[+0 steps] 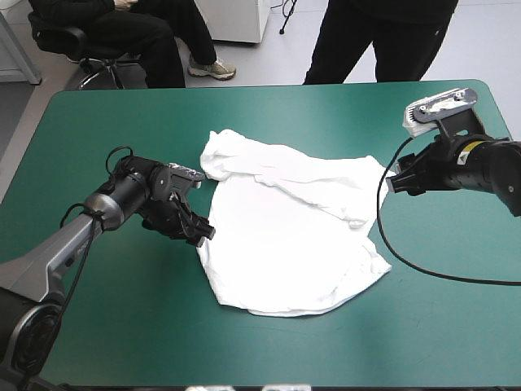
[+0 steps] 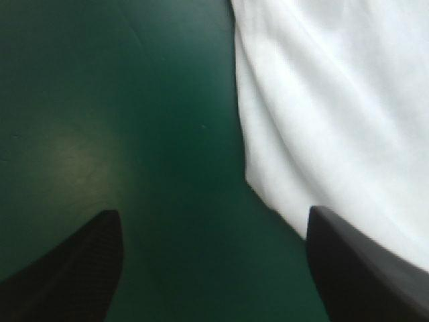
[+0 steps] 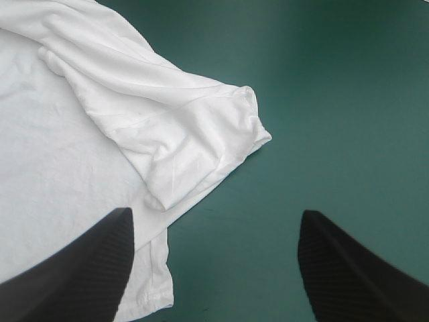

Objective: Fold the cloth

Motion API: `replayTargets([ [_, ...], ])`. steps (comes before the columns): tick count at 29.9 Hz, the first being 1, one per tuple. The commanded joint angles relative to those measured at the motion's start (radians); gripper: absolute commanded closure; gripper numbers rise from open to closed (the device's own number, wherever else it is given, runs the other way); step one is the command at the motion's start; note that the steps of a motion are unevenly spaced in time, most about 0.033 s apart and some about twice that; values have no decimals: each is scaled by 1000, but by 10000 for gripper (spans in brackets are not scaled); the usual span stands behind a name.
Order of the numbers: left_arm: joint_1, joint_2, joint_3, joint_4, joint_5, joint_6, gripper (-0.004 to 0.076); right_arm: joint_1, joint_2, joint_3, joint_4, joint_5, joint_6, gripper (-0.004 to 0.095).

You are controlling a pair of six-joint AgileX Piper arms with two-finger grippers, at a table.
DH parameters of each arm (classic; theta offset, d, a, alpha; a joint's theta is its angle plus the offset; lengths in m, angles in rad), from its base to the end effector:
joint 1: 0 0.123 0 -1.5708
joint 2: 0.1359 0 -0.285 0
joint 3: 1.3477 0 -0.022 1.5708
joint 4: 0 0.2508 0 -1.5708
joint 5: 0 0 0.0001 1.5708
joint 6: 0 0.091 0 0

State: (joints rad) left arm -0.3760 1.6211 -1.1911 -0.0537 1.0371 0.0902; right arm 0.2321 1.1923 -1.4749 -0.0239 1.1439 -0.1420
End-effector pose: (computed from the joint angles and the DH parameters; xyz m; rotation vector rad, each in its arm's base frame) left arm 0.2901 -0.1191 0.2502 0.6502 2.8852 -0.1118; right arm 0.2169 0.0492 0.4471 -0.4369 2.3035 0.0141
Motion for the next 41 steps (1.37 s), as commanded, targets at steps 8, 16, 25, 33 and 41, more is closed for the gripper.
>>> replayTargets([
  [8, -6, 53, -23, -82, -34, 9, 260, 0, -24, -23, 5, -29, -19, 260],
  [16, -95, 117, -23, -54, -38, -14, 279, 0, -24, -23, 12, -29, -22, 260],
  [25, -95, 128, -23, -64, -40, -17, 545, 0, -24, -11, 56, 20, -138, 260],
  [33, -95, 126, -23, -59, -29, -17, 741, 110, -24, 182, 0, 36, -150, 307],
  [41, -95, 125, -23, -56, -31, -17, 741, 141, -20, 527, -43, -114, -122, 318],
])
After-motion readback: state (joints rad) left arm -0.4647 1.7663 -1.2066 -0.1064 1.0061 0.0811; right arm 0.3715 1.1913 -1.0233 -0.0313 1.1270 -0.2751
